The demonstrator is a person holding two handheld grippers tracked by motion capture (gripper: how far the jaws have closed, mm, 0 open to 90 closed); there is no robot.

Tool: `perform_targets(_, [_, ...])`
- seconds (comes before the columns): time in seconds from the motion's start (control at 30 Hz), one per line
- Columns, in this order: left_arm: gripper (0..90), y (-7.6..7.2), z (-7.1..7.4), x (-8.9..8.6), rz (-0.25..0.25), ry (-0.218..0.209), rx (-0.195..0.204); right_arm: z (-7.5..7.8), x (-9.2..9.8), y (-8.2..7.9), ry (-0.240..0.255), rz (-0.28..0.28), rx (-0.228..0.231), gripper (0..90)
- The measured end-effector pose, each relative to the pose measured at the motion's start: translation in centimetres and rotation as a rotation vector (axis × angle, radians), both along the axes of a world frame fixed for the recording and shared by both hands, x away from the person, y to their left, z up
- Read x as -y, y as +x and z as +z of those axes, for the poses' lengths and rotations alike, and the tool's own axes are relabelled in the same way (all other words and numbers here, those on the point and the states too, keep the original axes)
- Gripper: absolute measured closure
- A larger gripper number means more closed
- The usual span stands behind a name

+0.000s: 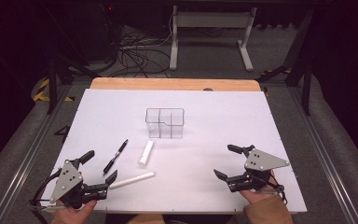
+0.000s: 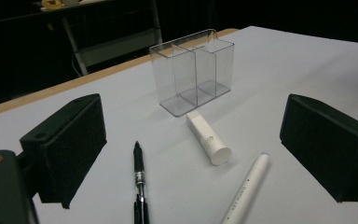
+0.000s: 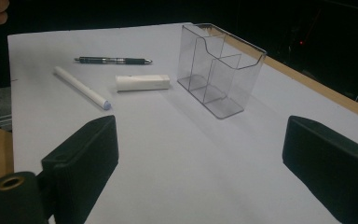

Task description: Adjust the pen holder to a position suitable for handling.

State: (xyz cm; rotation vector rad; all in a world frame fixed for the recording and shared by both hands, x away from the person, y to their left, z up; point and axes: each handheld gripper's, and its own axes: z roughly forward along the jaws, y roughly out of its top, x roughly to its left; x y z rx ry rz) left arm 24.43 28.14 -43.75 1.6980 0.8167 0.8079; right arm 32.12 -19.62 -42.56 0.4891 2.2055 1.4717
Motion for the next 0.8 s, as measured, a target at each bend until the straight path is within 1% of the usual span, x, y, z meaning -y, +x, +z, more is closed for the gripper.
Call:
perform_targets(0.07, [7.7,0.1,0.0,0.0,-0.003,0.000,-0.007,0.3,-0.4,0.4,-0.008,0.008,-0.014,10.7])
perform_targets(0.17, [7.7,0.1,0.0,-0.1,-0.006,-0.004,-0.009,0.5,-0.9,0.8,-0.011,0.016,-0.022,10.7])
perform_targets(0.27, [7.8,0.1,0.0,-0.2,-0.001,-0.009,-0.011,0.8,-1.4,1.2,-0.019,0.025,-0.020,10.7])
perform_targets(0.47, [7.8,0.1,0.0,-0.1,-0.003,0.000,-0.008,1.6,-2.2,1.9,-0.023,0.040,-0.014,10.9])
perform_targets(0.53, [7.8,0.1,0.0,-0.1,-0.003,-0.005,-0.008,1.7,-2.3,2.0,-0.025,0.043,-0.015,10.9])
perform_targets(0.6, [7.8,0.1,0.0,-0.2,0.000,-0.009,-0.011,1.9,-2.7,2.2,-0.037,0.049,-0.012,10.9])
perform_targets(0.63, [7.8,0.2,0.0,-0.2,-0.003,-0.018,-0.014,2.0,-2.9,2.2,-0.049,0.051,-0.009,11.0])
perform_targets(0.67, [7.8,0.2,0.0,-0.2,-0.003,-0.018,-0.014,2.0,-2.9,2.2,-0.049,0.051,-0.009,11.0])
perform_targets(0.77, [7.8,0.2,0.0,-0.3,-0.001,-0.019,-0.015,2.4,-3.1,2.5,-0.079,0.060,0.006,11.0])
perform_targets(0.8, [7.8,0.2,0.0,-0.3,-0.002,-0.018,-0.015,2.4,-3.1,2.5,-0.079,0.060,0.006,11.0])
